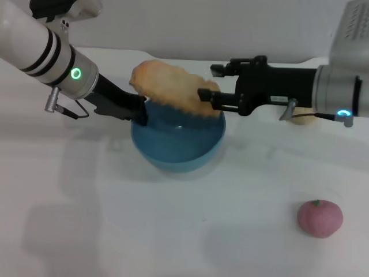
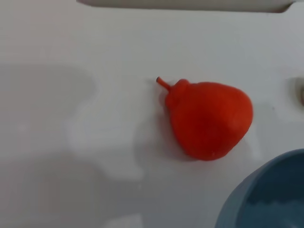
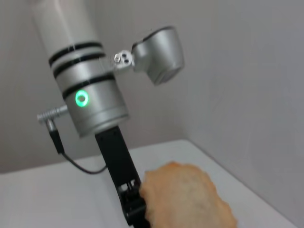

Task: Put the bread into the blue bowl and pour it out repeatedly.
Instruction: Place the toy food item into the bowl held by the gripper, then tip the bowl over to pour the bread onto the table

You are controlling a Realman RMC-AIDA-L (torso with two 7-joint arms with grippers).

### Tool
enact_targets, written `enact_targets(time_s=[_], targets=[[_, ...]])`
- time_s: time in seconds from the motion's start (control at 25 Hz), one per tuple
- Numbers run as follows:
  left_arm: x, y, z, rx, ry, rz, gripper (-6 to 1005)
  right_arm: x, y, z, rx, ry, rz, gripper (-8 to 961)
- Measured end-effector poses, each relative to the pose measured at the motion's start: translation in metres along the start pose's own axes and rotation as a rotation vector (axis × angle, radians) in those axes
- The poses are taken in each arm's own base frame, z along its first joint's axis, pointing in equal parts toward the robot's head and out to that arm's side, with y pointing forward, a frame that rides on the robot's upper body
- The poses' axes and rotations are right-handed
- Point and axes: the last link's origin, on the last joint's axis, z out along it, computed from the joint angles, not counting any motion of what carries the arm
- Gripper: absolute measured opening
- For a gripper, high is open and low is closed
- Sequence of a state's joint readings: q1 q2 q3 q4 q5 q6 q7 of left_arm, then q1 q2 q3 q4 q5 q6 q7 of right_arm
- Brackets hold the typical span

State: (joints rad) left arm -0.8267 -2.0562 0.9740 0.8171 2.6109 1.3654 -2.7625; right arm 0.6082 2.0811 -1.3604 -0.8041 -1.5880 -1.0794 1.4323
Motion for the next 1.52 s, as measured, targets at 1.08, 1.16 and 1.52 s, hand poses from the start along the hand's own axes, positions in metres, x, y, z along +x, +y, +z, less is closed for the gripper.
enact_targets(time_s=[1.08,1.16,1.52], targets=[[0.001,0.003,0.008,0.025,0.008,0.068,33,-0.036,0.004,-0.042,-0.067,-0.346,0.018,586],[-0.001,0.005,0.012,0.043,-0.004,0.097,33,-0.041,-0.003,-0.058,0.018,-0.483,0.011,586],[0.003,0.017,0.022,0.045,0.029,0.153,33,-0.003,-0.031,-0.099,0.334,-0.576,0.096,585]])
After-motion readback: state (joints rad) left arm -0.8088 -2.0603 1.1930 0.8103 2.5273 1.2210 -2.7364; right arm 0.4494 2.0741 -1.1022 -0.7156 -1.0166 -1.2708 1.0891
